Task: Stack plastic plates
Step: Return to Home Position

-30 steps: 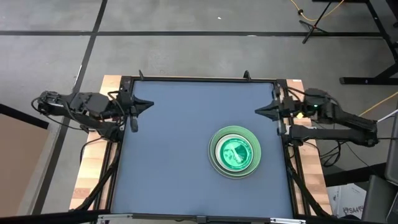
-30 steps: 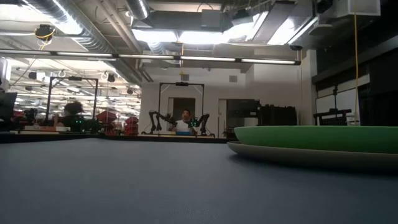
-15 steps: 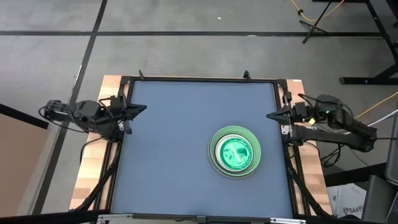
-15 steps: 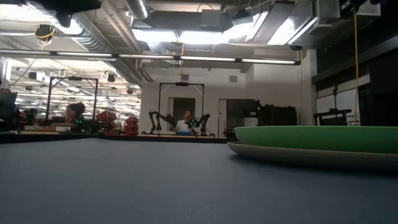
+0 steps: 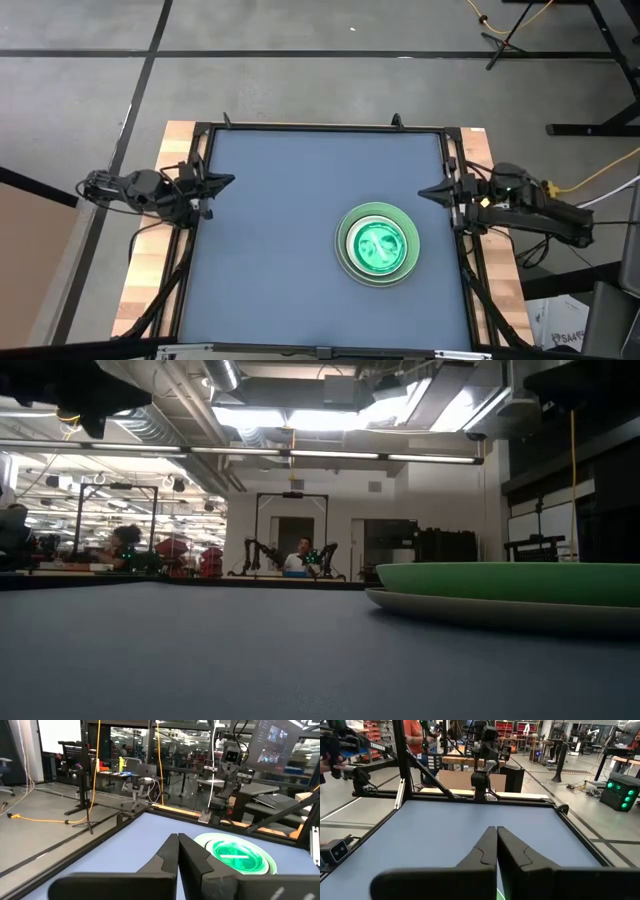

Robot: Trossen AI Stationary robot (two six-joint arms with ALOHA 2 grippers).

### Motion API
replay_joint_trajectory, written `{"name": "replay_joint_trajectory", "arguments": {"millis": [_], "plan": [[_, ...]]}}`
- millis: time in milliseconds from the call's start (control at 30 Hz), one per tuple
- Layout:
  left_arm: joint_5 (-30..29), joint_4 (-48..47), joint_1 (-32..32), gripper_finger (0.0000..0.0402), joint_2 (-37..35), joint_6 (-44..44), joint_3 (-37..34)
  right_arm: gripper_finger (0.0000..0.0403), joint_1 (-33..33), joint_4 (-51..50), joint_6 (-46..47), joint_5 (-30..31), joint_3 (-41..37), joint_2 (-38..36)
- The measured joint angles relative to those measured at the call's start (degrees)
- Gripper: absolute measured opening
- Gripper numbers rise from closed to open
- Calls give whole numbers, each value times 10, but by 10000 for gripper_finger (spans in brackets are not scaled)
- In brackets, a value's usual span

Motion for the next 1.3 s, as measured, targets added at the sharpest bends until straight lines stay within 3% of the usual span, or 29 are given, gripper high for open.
{"name": "replay_joint_trajectory", "arguments": {"millis": [633,867,1300], "plan": [[16,5,0,0,-24,29,-26,1,0,60,57,0,-91,-89],[30,102,0,0,-24,73,-85,1,0,132,63,1,-153,-94],[28,175,9,0,-24,87,-149,1,0,253,76,1,-250,-94]]}}
